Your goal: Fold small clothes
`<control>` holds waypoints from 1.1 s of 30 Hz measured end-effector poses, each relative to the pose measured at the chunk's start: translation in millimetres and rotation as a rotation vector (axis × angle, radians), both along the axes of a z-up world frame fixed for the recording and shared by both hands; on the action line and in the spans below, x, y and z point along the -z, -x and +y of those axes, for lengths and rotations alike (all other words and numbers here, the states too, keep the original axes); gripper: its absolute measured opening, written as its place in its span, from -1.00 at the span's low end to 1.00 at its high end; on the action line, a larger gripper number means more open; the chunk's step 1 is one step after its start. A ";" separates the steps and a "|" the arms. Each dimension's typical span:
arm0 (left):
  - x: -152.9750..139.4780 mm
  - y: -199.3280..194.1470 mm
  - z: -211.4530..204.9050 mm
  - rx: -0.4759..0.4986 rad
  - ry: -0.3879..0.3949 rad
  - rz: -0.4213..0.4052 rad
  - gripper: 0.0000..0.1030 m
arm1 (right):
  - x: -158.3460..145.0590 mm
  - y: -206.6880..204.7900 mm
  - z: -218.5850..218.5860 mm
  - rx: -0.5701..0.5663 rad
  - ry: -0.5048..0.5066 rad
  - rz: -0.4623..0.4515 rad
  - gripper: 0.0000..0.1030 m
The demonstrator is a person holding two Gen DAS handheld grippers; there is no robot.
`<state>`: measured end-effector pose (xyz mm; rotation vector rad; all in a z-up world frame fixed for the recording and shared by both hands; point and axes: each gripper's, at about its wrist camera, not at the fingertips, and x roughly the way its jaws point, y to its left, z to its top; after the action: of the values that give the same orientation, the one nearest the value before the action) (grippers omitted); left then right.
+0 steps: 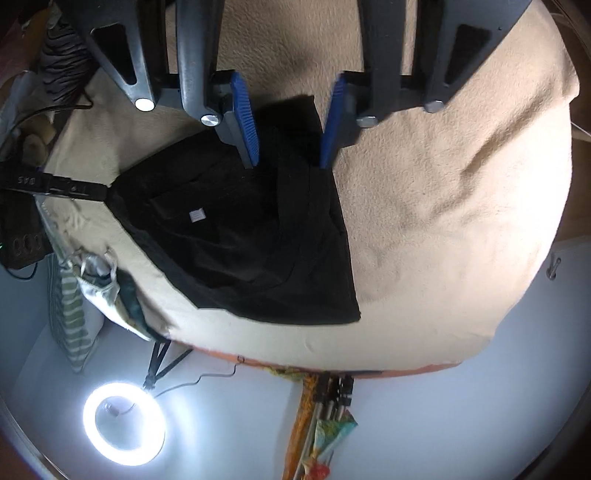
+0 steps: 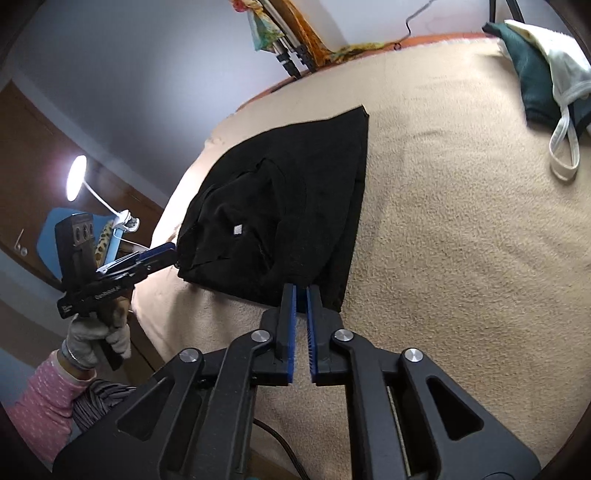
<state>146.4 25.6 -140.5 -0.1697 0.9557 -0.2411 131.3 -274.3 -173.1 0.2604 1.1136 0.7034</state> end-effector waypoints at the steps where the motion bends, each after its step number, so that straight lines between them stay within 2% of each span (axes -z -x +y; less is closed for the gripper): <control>1: 2.4 -2.8 -1.0 -0.003 -0.009 0.007 -0.77 | 0.8 -0.8 0.0 0.004 0.004 0.003 -0.73; 2: 3.0 -3.6 -1.4 -0.002 -0.009 0.009 -0.90 | 2.6 -2.6 0.7 0.011 0.013 0.003 -0.73; 4: -0.7 -3.7 -1.3 -0.001 -0.002 0.005 -0.94 | 4.6 -4.6 2.6 0.009 0.030 0.000 -0.73; 7: -15.1 3.5 0.2 0.006 0.022 -0.018 -0.96 | -0.3 -3.9 4.6 0.001 0.050 -0.014 -0.88; 10: -27.6 14.4 6.5 0.004 0.052 -0.031 -0.96 | -13.7 -0.3 -6.3 0.015 -0.032 -0.005 -0.89; 13: -17.9 14.5 6.5 0.006 -0.006 -0.010 -0.96 | -15.7 2.2 -16.2 0.026 -0.072 0.000 -0.89; 18: 4.9 12.3 -1.5 0.043 -0.058 0.059 -0.92 | 9.1 6.0 -12.1 0.011 0.011 0.037 -0.89; 19: 3.8 14.8 -3.6 0.057 -0.071 0.056 -0.87 | 9.5 7.7 -8.8 0.001 0.039 0.026 -0.89; 21: -1.4 20.5 -4.0 0.078 -0.082 0.049 -0.64 | 7.3 11.7 -4.2 -0.021 0.114 -0.006 -0.89; 23: -10.7 25.6 0.7 0.072 -0.065 0.024 -0.56 | -1.1 16.3 -3.3 -0.051 0.166 -0.039 -0.75; 26: -25.2 24.9 9.9 0.035 -0.030 -0.027 -0.50 | -19.0 15.9 -10.9 -0.035 0.147 -0.103 -0.39; 30: -29.3 6.5 11.8 -0.004 -0.013 -0.060 -0.50 | -40.1 8.9 -15.8 -0.006 0.086 -0.194 -0.39; 33: -16.7 -14.0 11.0 -0.015 0.031 -0.018 -0.50 | -45.0 -4.1 -3.4 -0.005 0.089 -0.213 -0.39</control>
<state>160.4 36.5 -123.8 -0.2031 0.9327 -0.2434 135.4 -277.8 -128.2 0.1041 0.9396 0.6682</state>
